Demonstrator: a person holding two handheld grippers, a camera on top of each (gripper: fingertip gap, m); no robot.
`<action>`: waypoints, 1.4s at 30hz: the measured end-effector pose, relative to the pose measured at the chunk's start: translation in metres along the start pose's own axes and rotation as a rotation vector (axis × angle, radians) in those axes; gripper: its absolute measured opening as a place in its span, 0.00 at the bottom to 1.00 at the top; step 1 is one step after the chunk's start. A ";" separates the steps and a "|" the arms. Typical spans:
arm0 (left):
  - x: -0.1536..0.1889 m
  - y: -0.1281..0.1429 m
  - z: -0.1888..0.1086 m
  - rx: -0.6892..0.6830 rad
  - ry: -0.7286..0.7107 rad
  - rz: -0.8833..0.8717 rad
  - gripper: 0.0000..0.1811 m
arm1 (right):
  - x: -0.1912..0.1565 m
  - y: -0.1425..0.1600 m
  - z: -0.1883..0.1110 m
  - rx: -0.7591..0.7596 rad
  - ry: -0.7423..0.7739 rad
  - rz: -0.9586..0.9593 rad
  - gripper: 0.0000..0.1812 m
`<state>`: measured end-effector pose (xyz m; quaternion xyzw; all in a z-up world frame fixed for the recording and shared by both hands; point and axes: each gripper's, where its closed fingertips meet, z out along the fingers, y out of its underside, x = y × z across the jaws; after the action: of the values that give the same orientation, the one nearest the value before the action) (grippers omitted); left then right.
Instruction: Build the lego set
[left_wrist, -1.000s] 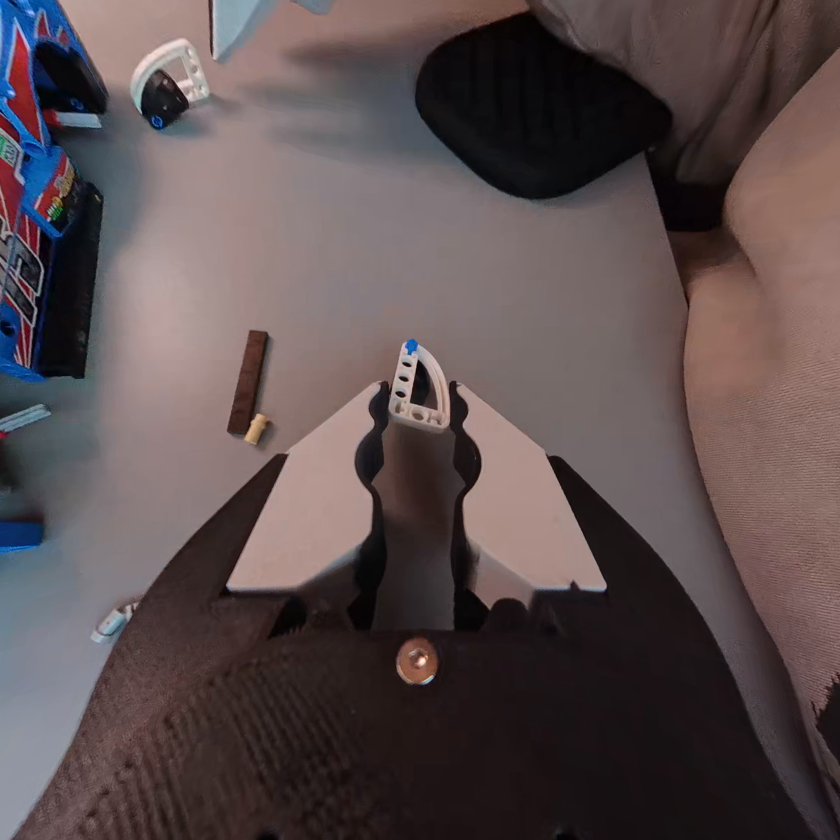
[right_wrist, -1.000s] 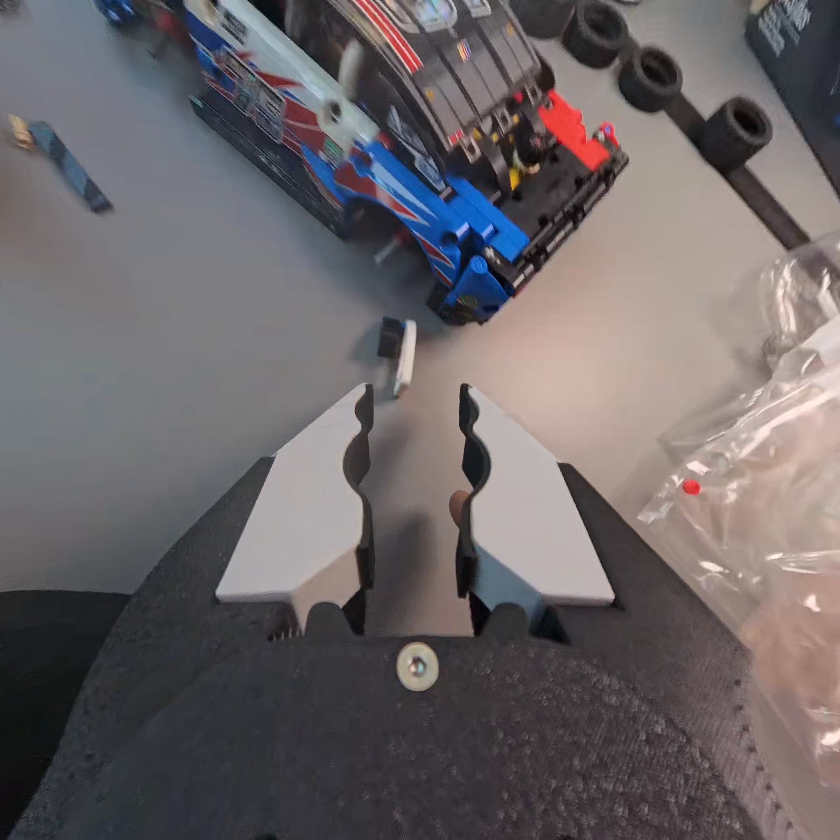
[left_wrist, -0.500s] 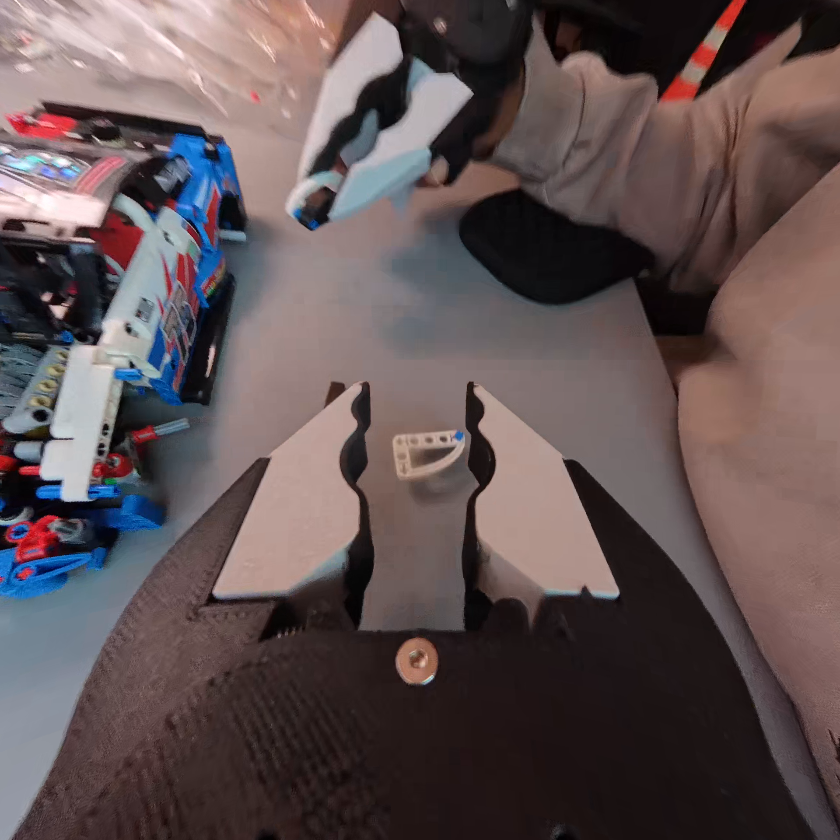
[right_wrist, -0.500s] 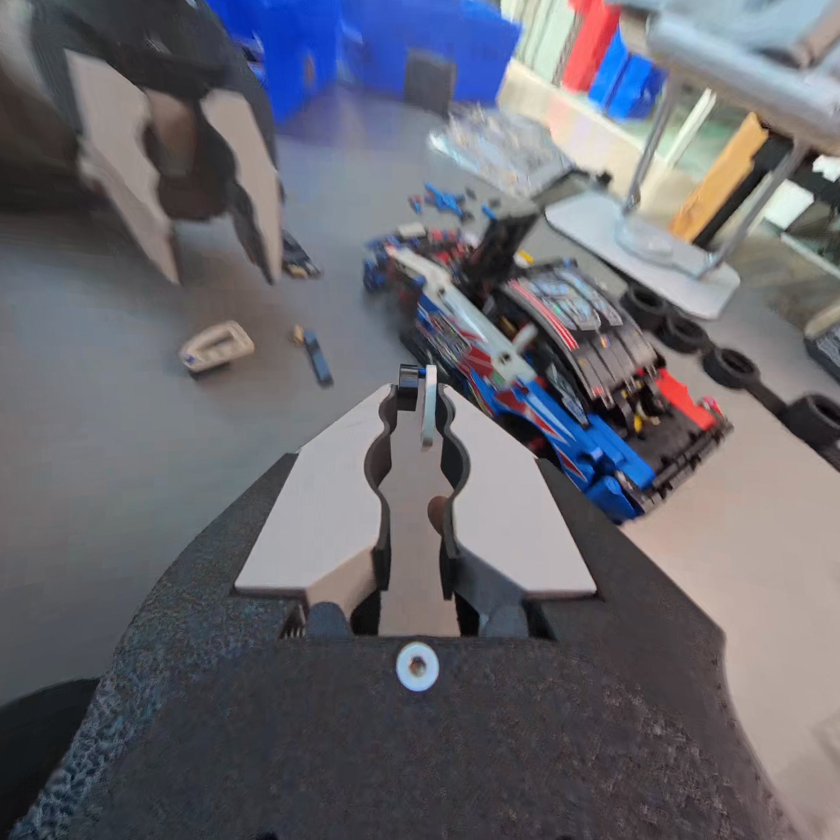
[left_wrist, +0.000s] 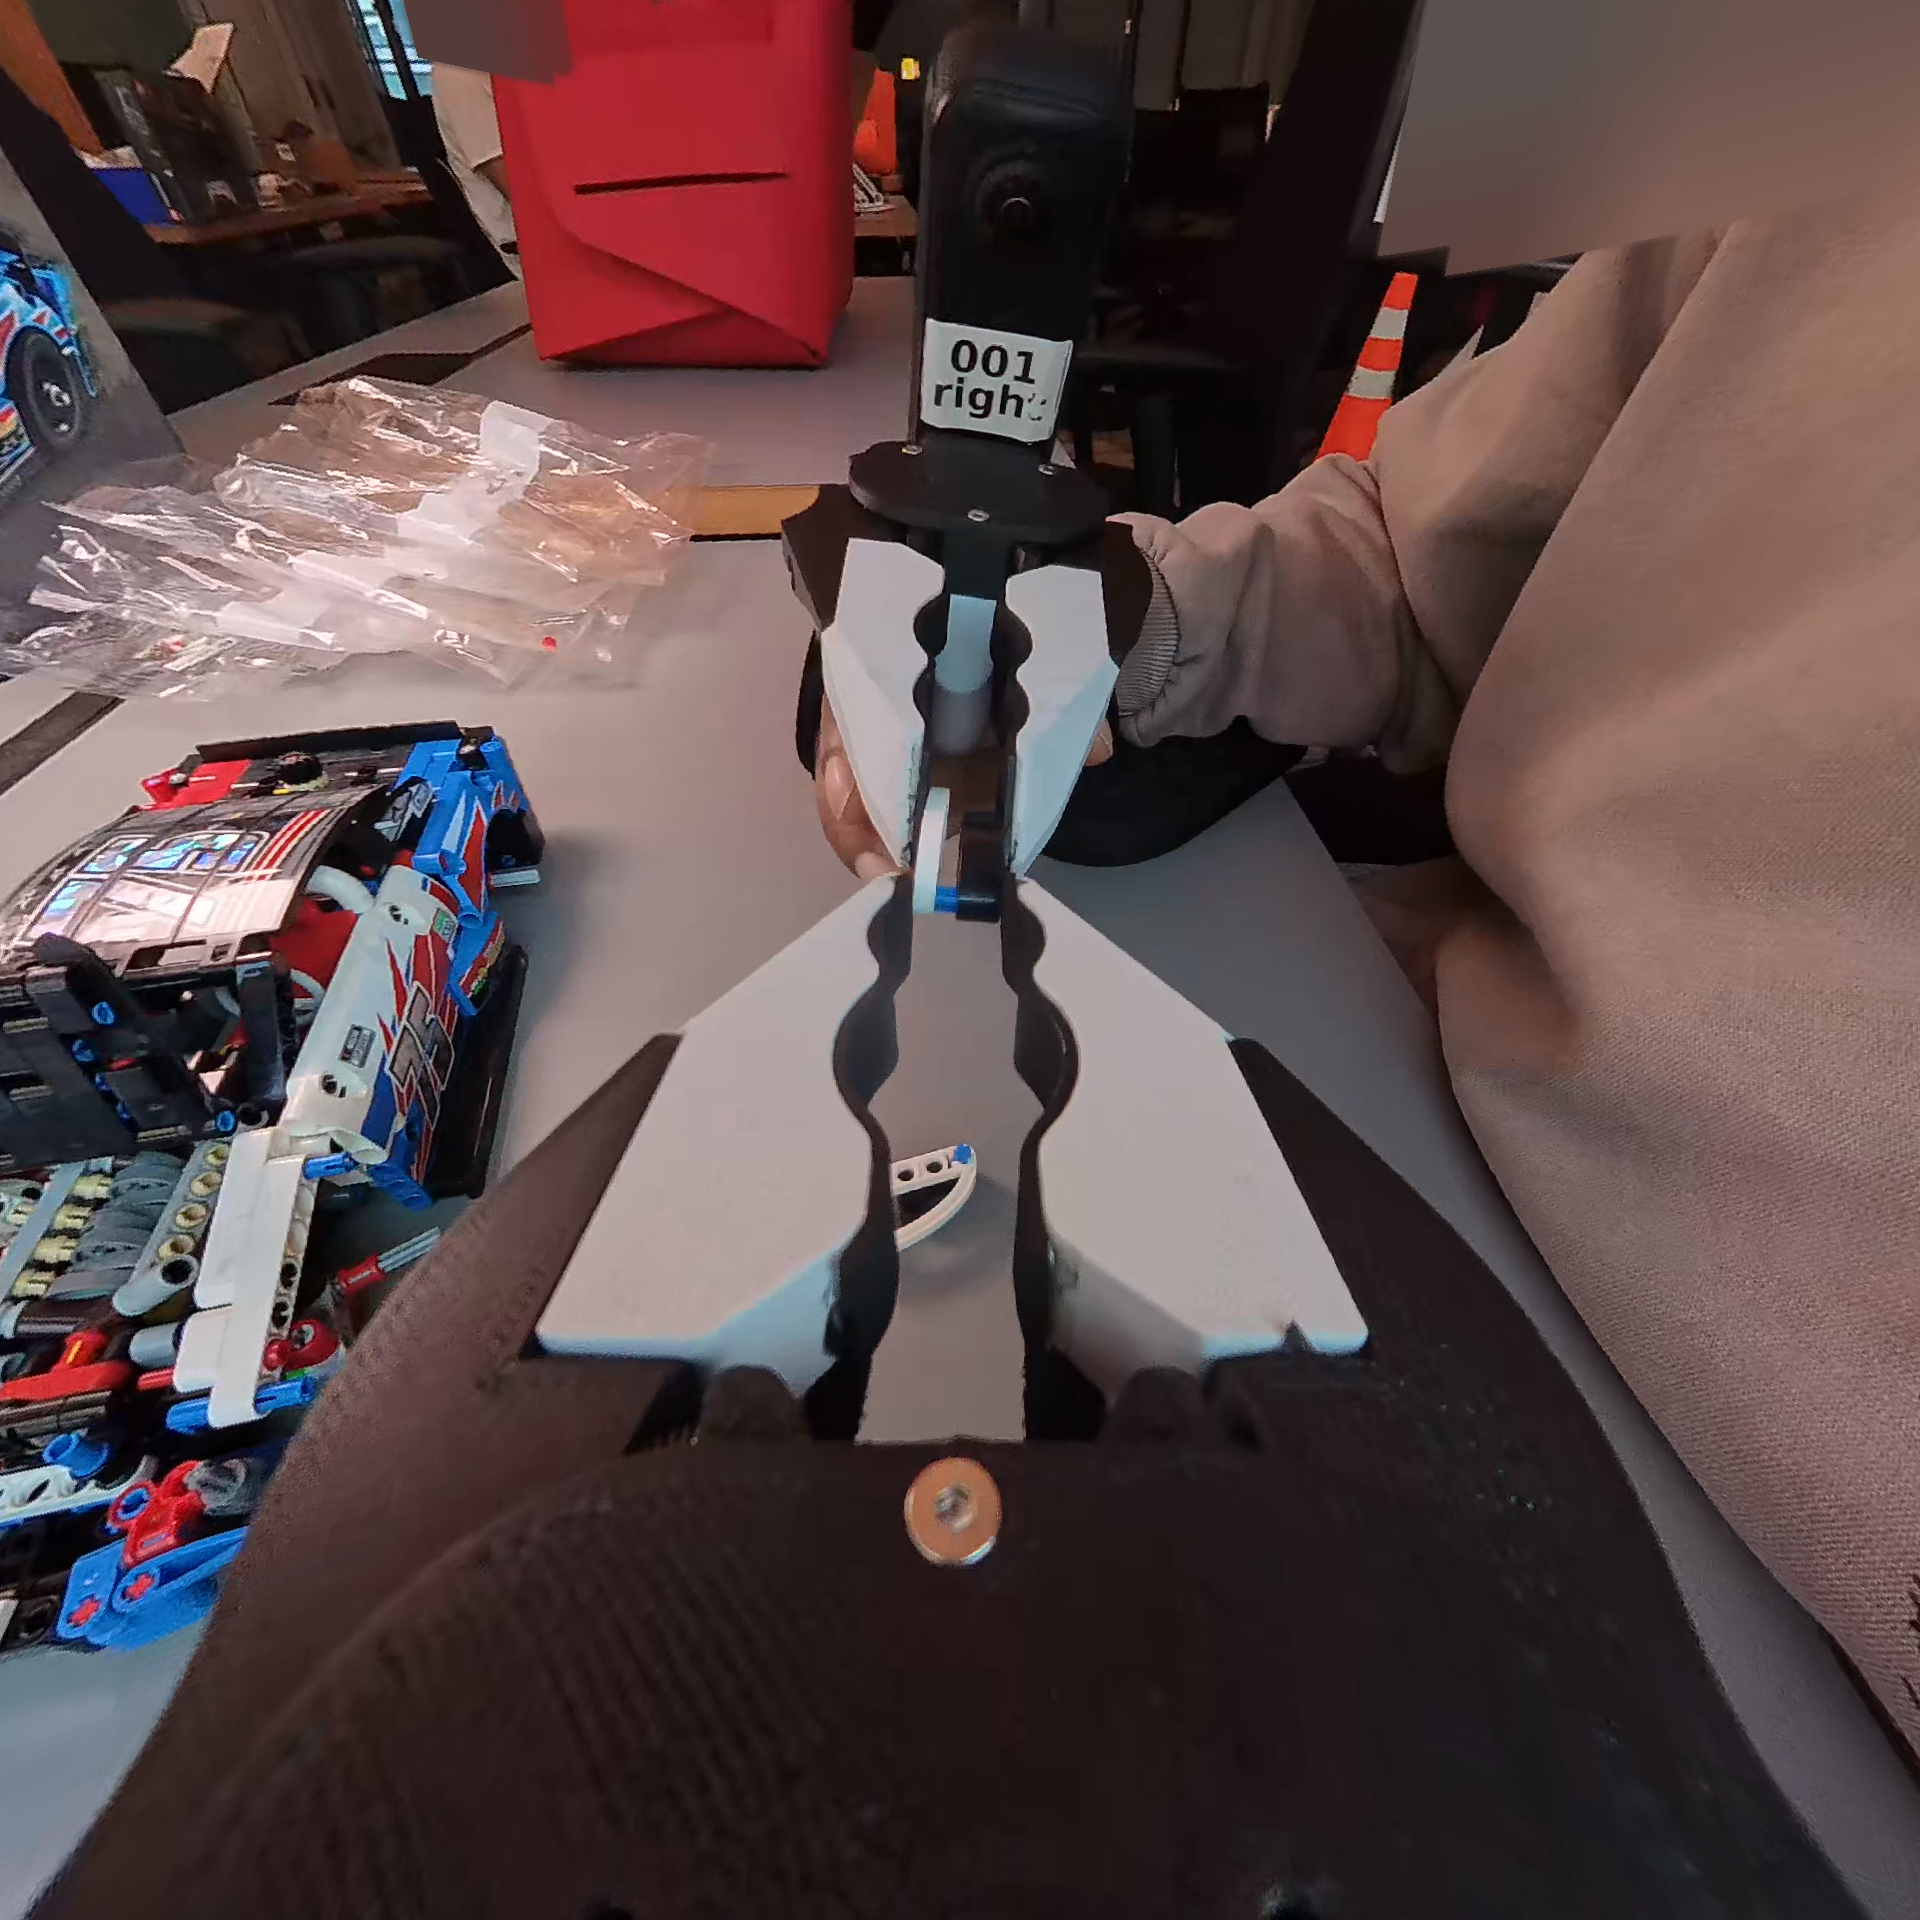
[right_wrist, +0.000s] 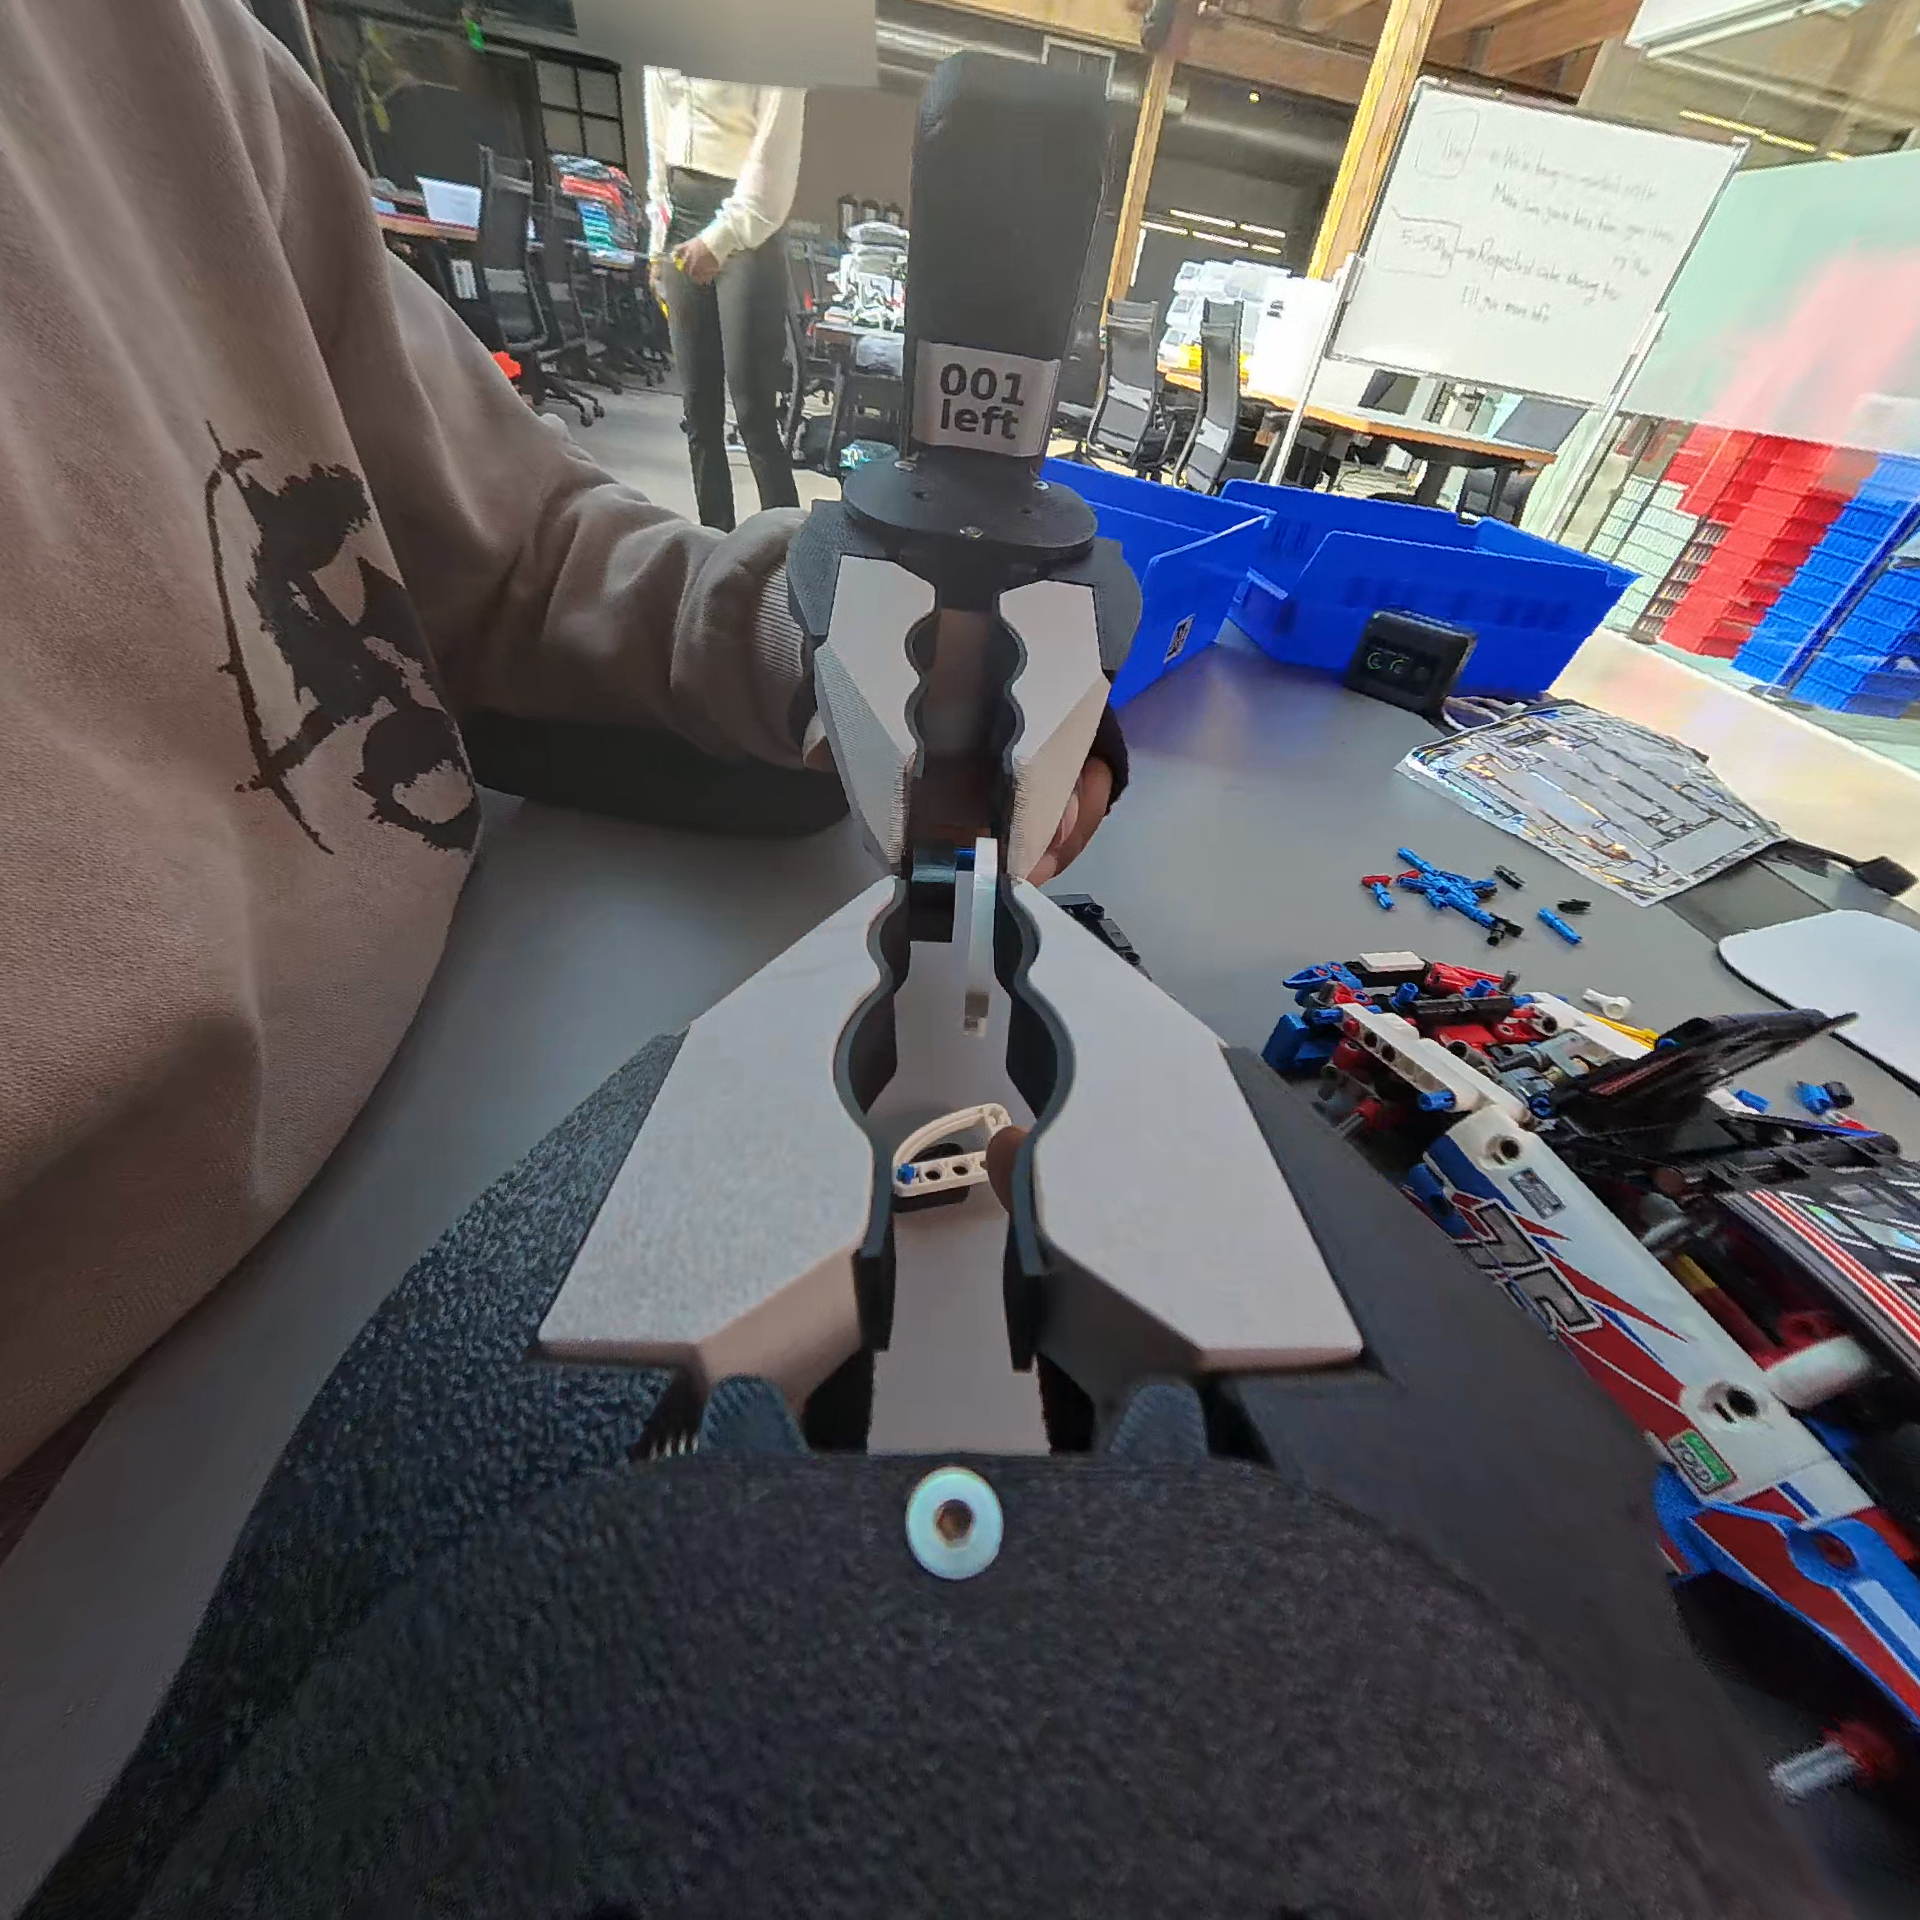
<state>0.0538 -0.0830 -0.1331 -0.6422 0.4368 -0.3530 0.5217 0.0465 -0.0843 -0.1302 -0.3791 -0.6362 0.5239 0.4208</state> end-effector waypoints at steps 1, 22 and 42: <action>0.001 0.000 0.000 0.003 0.010 0.002 0.08 | -0.001 0.000 0.000 0.001 -0.008 0.004 0.07; 0.016 0.002 0.000 -0.007 0.115 -0.034 0.08 | -0.015 0.006 0.002 -0.023 -0.094 0.077 0.07; 0.024 0.012 0.001 -0.089 0.159 0.019 0.08 | -0.025 0.013 0.003 -0.081 -0.122 0.033 0.06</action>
<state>0.0610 -0.1060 -0.1449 -0.6305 0.4982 -0.3782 0.4595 0.0532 -0.1060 -0.1472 -0.3737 -0.6749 0.5267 0.3570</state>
